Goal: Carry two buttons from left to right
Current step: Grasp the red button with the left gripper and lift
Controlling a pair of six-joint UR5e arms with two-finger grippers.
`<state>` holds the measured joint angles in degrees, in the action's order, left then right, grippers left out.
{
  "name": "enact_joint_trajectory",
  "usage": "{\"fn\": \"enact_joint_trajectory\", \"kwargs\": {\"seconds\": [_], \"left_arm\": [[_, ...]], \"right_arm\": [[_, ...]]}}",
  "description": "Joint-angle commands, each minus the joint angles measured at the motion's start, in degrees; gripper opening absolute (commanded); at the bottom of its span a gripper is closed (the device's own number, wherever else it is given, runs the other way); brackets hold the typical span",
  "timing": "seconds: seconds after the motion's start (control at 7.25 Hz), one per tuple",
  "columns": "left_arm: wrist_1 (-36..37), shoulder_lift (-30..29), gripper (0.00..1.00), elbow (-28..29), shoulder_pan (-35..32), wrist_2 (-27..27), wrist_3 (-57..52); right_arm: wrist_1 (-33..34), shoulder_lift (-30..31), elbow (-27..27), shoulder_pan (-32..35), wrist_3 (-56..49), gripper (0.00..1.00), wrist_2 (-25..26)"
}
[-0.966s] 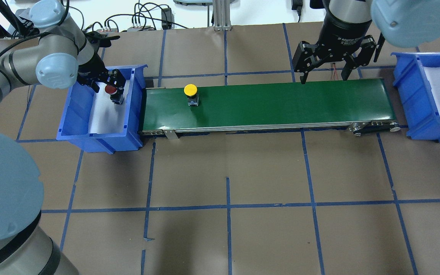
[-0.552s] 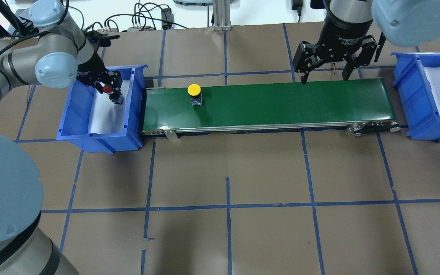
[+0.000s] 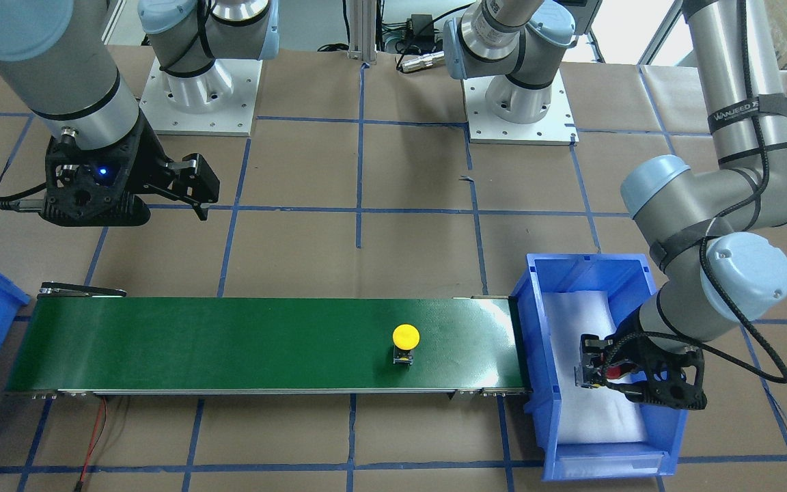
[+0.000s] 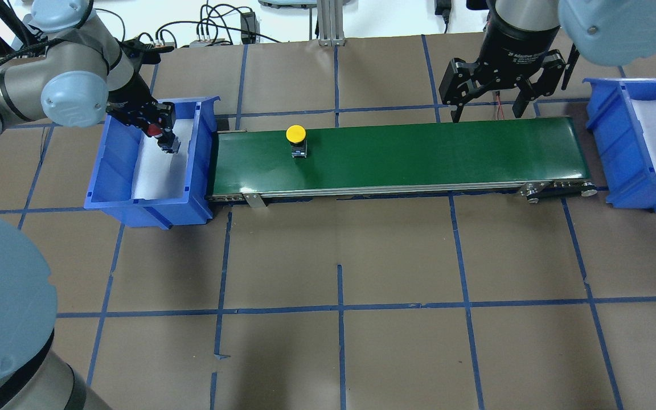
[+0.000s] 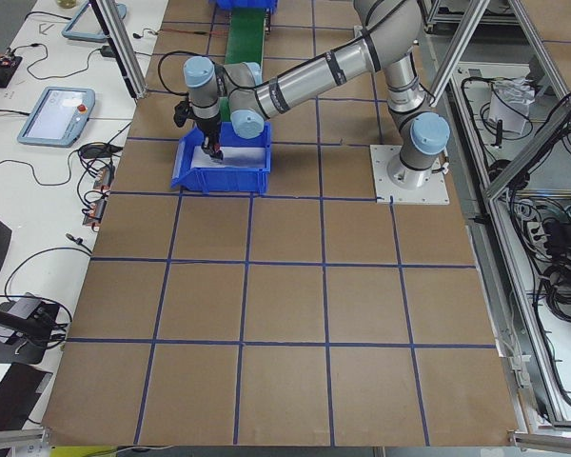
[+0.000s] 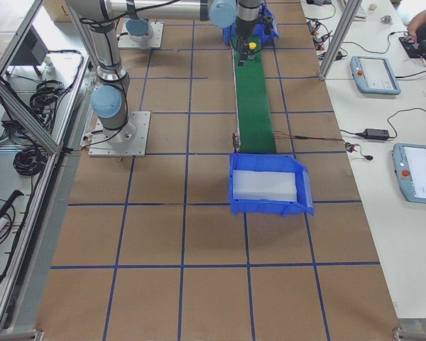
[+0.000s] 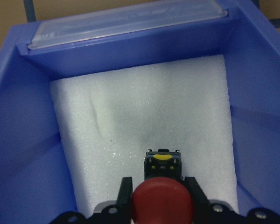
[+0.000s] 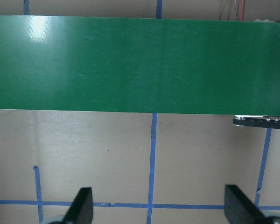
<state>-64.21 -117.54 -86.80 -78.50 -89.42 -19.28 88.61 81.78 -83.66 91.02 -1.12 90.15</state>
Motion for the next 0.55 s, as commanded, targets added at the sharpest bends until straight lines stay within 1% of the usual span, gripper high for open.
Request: {"fn": "enact_joint_trajectory", "kwargs": {"seconds": [0.0, 0.28, 0.41], "left_arm": [[-7.5, 3.6, 0.36, 3.3, -0.4, -0.1, 1.2], [-10.6, 6.3, 0.36, 3.7, -2.9, 0.0, 11.1], [-12.6, 8.1, 0.36, 3.8, -5.7, -0.3, 15.7]], "right_arm": [[-0.3, 0.0, 0.1, -1.7, 0.0, 1.00, -0.1], [-0.3, 0.0, -0.5, -2.9, -9.1, 1.00, -0.2], [-0.3, 0.0, -0.7, -2.9, -9.4, 1.00, 0.1]]}}
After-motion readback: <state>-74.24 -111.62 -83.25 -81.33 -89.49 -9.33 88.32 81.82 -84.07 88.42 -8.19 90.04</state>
